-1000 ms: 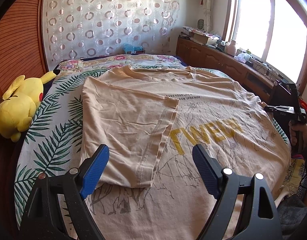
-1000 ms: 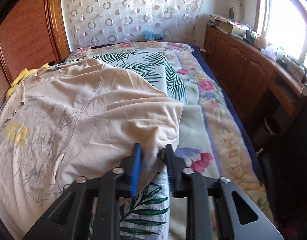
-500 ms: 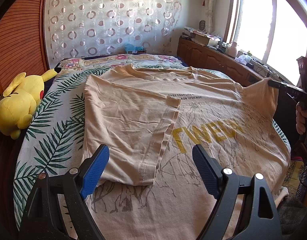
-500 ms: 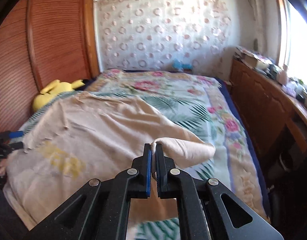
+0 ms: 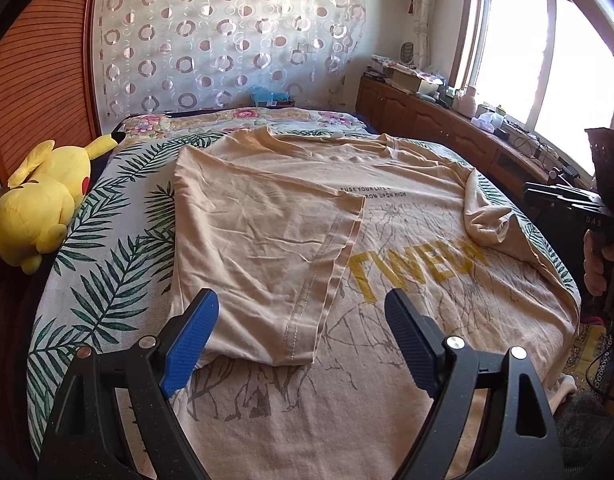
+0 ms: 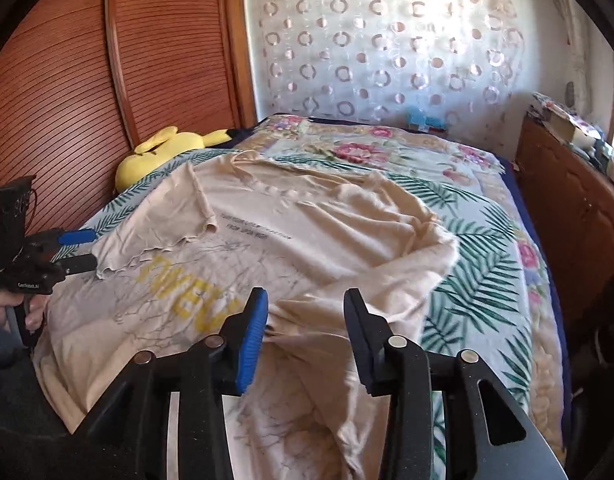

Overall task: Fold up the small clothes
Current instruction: 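Fold the lifted side over toward the shirt's center with the right tool, release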

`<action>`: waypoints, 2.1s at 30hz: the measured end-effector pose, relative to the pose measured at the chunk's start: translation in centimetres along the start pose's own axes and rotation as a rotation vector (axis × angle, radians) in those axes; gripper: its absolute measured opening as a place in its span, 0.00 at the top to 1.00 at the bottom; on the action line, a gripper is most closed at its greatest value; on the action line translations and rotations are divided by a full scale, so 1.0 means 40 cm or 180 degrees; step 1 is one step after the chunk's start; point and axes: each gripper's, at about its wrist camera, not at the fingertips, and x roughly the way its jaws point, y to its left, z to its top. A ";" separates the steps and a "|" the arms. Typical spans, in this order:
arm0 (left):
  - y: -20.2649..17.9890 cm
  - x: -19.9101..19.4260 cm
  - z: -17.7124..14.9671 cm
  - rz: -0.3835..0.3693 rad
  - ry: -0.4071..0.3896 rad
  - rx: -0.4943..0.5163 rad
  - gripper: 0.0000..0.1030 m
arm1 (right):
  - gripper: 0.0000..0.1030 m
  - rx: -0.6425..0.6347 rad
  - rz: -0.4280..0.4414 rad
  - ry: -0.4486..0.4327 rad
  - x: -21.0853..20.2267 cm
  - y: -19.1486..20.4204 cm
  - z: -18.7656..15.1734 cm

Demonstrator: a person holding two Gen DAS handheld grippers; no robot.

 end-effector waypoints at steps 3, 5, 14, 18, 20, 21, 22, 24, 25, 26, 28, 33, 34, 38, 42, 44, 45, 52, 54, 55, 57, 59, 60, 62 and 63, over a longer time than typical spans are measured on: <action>-0.004 0.000 0.001 -0.0010 -0.0005 0.0005 0.17 | 0.59 0.0086 -0.0144 0.0035 -0.013 -0.034 -0.018; -0.008 0.002 0.001 -0.0020 -0.0002 0.0015 0.17 | 0.59 0.0145 -0.0192 0.0103 -0.022 -0.049 -0.023; -0.018 0.003 0.005 -0.0026 0.0001 0.0051 0.17 | 0.61 0.0420 0.0178 0.0358 0.085 -0.060 0.001; -0.014 0.001 0.005 -0.0020 0.0001 0.0029 0.17 | 0.81 0.0329 0.0256 0.0444 0.126 -0.047 0.037; -0.013 0.001 0.004 -0.0023 0.0003 0.0021 0.17 | 0.96 0.0267 0.0244 0.0432 0.139 -0.035 0.064; -0.013 0.002 0.003 -0.0020 0.0009 0.0019 0.17 | 0.96 0.0229 0.0266 0.0410 0.142 -0.032 0.078; -0.011 0.002 0.002 -0.0018 0.0014 0.0020 0.17 | 0.96 0.0161 0.0289 0.0372 0.142 -0.018 0.099; -0.006 0.001 -0.001 -0.0020 0.0016 0.0016 0.17 | 0.96 0.0038 0.0305 0.0322 0.148 0.007 0.132; -0.006 0.001 -0.001 -0.0026 0.0013 0.0012 0.17 | 0.96 -0.0017 0.0311 0.0308 0.154 0.018 0.144; -0.005 0.001 -0.003 -0.0034 0.0012 0.0010 0.17 | 0.96 -0.0085 0.0329 0.0307 0.162 0.036 0.164; -0.003 0.003 -0.005 -0.0027 0.0027 0.0005 0.17 | 0.96 -0.0193 0.0308 0.0311 0.185 0.069 0.196; 0.002 0.000 -0.007 -0.0034 0.0023 -0.0005 0.17 | 0.92 -0.0211 0.0387 0.0296 0.233 0.106 0.219; 0.002 -0.001 -0.007 -0.0034 0.0021 -0.0005 0.17 | 0.80 -0.0182 0.0403 0.0296 0.237 0.108 0.221; 0.006 -0.004 -0.009 -0.0027 0.0017 -0.0018 0.17 | 0.57 -0.0059 0.0451 0.0193 0.214 0.079 0.185; 0.008 -0.002 -0.010 -0.0027 0.0018 -0.0035 0.17 | 0.57 -0.0092 0.0226 0.0232 0.168 0.046 0.124; 0.007 -0.001 -0.010 -0.0037 0.0018 -0.0036 0.17 | 0.57 -0.0092 0.0123 0.0308 0.153 0.028 0.080; 0.006 0.000 -0.011 -0.0045 0.0019 -0.0033 0.17 | 0.57 -0.0081 0.0097 0.0344 0.147 0.021 0.061; -0.009 0.008 -0.012 -0.0060 0.0044 0.0001 0.17 | 0.57 0.0011 0.0042 0.0501 0.131 -0.001 -0.044; -0.007 0.009 -0.011 -0.0052 0.0043 -0.0001 0.17 | 0.57 0.0035 0.0032 0.0533 0.133 0.000 -0.054; -0.008 0.008 -0.011 -0.0048 0.0041 -0.0010 0.17 | 0.57 0.0039 0.0021 0.0543 0.129 0.001 -0.053; -0.007 0.006 -0.010 -0.0049 0.0033 -0.0020 0.17 | 0.74 0.0047 0.0075 0.0538 0.122 0.004 -0.054; -0.006 0.005 -0.011 -0.0043 0.0035 -0.0020 0.17 | 0.92 0.0006 0.0171 0.0507 0.108 0.010 -0.055; -0.005 0.004 -0.011 -0.0041 0.0035 -0.0023 0.17 | 0.92 -0.0011 0.0219 0.0488 0.101 0.016 -0.055; -0.004 0.003 -0.010 -0.0044 0.0031 -0.0026 0.17 | 0.93 -0.0030 0.0294 0.0467 0.087 0.030 -0.063; -0.004 0.004 -0.010 -0.0042 0.0030 -0.0023 0.17 | 0.93 -0.0033 0.0329 0.0463 0.076 0.032 -0.075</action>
